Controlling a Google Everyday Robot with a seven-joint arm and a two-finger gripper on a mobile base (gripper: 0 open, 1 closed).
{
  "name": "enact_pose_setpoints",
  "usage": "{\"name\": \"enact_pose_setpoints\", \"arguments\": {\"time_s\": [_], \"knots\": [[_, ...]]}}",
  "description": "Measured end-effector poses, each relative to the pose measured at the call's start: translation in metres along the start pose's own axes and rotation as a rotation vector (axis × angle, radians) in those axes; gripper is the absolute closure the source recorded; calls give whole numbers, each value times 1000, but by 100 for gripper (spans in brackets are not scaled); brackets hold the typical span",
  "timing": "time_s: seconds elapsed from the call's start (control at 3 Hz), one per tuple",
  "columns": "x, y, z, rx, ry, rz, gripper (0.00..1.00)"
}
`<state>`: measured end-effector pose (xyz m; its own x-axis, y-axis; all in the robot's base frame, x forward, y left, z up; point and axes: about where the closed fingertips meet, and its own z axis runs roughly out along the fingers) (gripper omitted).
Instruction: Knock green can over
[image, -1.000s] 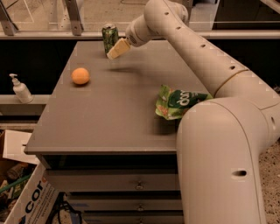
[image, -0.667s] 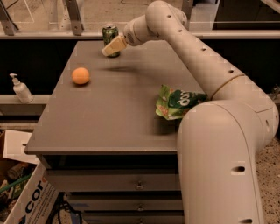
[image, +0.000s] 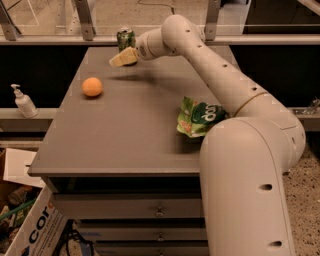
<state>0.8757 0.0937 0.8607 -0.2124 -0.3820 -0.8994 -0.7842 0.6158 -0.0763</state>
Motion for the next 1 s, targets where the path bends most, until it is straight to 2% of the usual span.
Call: {"name": "enact_pose_setpoints", "arguments": {"time_s": [0.33,0.67,1.0], "knots": [[6,3,16,-19,-20,21,16],[0,9,29,-53,-55,13,41],[-6,13,33,-75,-75,-20,62]]}}
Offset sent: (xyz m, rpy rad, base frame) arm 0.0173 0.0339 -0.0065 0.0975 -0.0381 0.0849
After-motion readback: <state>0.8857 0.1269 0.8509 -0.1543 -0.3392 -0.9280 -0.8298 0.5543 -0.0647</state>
